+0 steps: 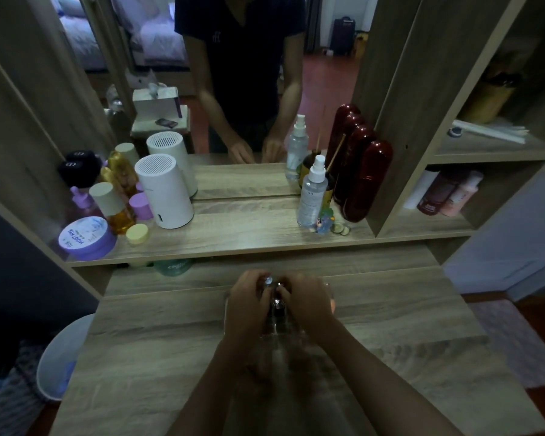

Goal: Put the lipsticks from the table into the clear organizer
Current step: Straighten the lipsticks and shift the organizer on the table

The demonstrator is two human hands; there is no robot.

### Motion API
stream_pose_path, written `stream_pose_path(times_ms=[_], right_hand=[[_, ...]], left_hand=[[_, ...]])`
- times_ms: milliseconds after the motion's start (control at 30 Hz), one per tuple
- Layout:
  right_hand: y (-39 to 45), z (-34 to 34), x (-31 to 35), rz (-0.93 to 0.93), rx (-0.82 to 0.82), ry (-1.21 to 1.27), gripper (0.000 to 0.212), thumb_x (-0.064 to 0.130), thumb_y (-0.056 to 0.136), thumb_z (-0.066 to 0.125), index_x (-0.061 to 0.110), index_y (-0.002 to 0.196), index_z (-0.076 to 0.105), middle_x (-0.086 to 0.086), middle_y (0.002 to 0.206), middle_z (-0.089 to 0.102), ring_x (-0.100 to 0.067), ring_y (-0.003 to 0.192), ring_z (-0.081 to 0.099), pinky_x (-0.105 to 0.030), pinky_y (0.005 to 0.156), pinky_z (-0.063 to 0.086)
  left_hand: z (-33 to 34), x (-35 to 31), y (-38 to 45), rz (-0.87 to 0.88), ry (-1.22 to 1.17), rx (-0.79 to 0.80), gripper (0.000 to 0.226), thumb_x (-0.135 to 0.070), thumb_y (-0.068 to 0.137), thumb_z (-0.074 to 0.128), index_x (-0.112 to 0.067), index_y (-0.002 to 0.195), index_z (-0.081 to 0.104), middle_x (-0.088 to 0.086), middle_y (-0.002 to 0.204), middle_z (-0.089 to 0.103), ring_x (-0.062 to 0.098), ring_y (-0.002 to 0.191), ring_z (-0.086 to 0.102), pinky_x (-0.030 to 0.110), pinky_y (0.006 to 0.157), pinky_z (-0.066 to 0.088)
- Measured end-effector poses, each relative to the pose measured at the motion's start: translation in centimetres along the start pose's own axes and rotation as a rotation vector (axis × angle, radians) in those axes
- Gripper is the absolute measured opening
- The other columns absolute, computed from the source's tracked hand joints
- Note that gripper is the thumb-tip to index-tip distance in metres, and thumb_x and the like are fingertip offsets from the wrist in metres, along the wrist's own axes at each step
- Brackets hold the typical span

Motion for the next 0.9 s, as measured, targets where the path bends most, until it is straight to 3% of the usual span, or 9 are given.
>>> stream_pose_path(times_ms=[167, 300, 367, 500, 633, 767, 900], right_hand=[[0.3, -0.2, 0.1, -0.005, 0.048, -0.007, 0.022, 0.025, 0.092, 0.049, 0.016, 0.101, 0.067, -0.007, 0.097, 0.072, -0.022, 0.089, 0.066, -0.030, 0.076, 0.049], [0.2, -0.4, 0.1, -0.014, 0.037, 0.001, 0.022, 0.026, 0.091, 0.050, 0.018, 0.103, 0.066, -0.005, 0.099, 0.072, -0.020, 0.091, 0.065, -0.021, 0.069, 0.035], [0.0, -0.6, 0.1, -0.024, 0.026, 0.026, 0.022, 0.026, 0.091, 0.052, 0.019, 0.107, 0.065, -0.004, 0.102, 0.072, -0.019, 0.094, 0.065, -0.020, 0.072, 0.036], [0.0, -1.8, 0.0, -0.030, 0.000, 0.078, 0.028, 0.031, 0.090, 0.054, 0.021, 0.115, 0.060, -0.004, 0.107, 0.071, -0.021, 0.098, 0.065, -0.032, 0.082, 0.051], [-0.1, -2.8, -0.8, -0.005, -0.038, 0.004, 0.023, 0.034, 0.091, 0.053, 0.021, 0.108, 0.060, -0.005, 0.099, 0.070, -0.023, 0.092, 0.064, -0.031, 0.075, 0.048], [-0.2, -2.7, -1.0, 0.028, 0.021, -0.075, 0.018, 0.031, 0.091, 0.052, 0.018, 0.102, 0.058, -0.007, 0.100, 0.066, -0.024, 0.094, 0.061, -0.032, 0.076, 0.044], [0.0, -2.5, -0.8, 0.036, 0.090, -0.104, 0.019, 0.025, 0.093, 0.050, 0.015, 0.106, 0.060, -0.007, 0.104, 0.066, -0.022, 0.096, 0.061, -0.035, 0.083, 0.051]], left_hand=[[-0.1, -0.1, 0.1, 0.000, -0.002, -0.003, 0.016, -0.006, 0.082, 0.060, -0.010, 0.097, 0.065, 0.009, 0.094, 0.068, 0.008, 0.080, 0.052, 0.022, 0.074, 0.040], [-0.1, -0.2, 0.2, -0.004, -0.011, -0.007, 0.018, -0.006, 0.081, 0.062, -0.009, 0.098, 0.065, 0.010, 0.094, 0.068, 0.012, 0.081, 0.055, 0.022, 0.073, 0.039], [-0.1, -0.2, 0.2, -0.004, -0.004, -0.012, 0.020, -0.008, 0.080, 0.064, -0.009, 0.100, 0.064, 0.009, 0.096, 0.068, 0.011, 0.082, 0.055, 0.022, 0.074, 0.040], [-0.1, 0.0, 0.3, -0.008, 0.002, 0.001, 0.028, -0.007, 0.077, 0.067, -0.007, 0.105, 0.064, 0.011, 0.100, 0.068, 0.009, 0.085, 0.054, 0.023, 0.077, 0.042], [-0.2, 0.0, 0.4, -0.010, 0.009, 0.024, 0.032, -0.007, 0.074, 0.069, -0.008, 0.105, 0.064, 0.011, 0.100, 0.068, 0.022, 0.089, 0.063, 0.027, 0.078, 0.046], [0.1, -0.1, 0.4, -0.020, 0.007, 0.070, 0.039, -0.010, 0.074, 0.071, -0.010, 0.111, 0.061, 0.009, 0.107, 0.066, 0.019, 0.096, 0.061, 0.026, 0.083, 0.046], [-0.1, -0.3, 0.4, -0.007, 0.009, 0.084, 0.040, -0.011, 0.072, 0.073, -0.009, 0.110, 0.061, 0.010, 0.107, 0.066, 0.021, 0.097, 0.061, 0.030, 0.084, 0.048]])
Point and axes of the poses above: each hand's wrist, its own y-axis towards the middle knuckle, its own z-axis out of the palm, x = y × z, the point moved 5 cm from there along y, towards the middle knuckle
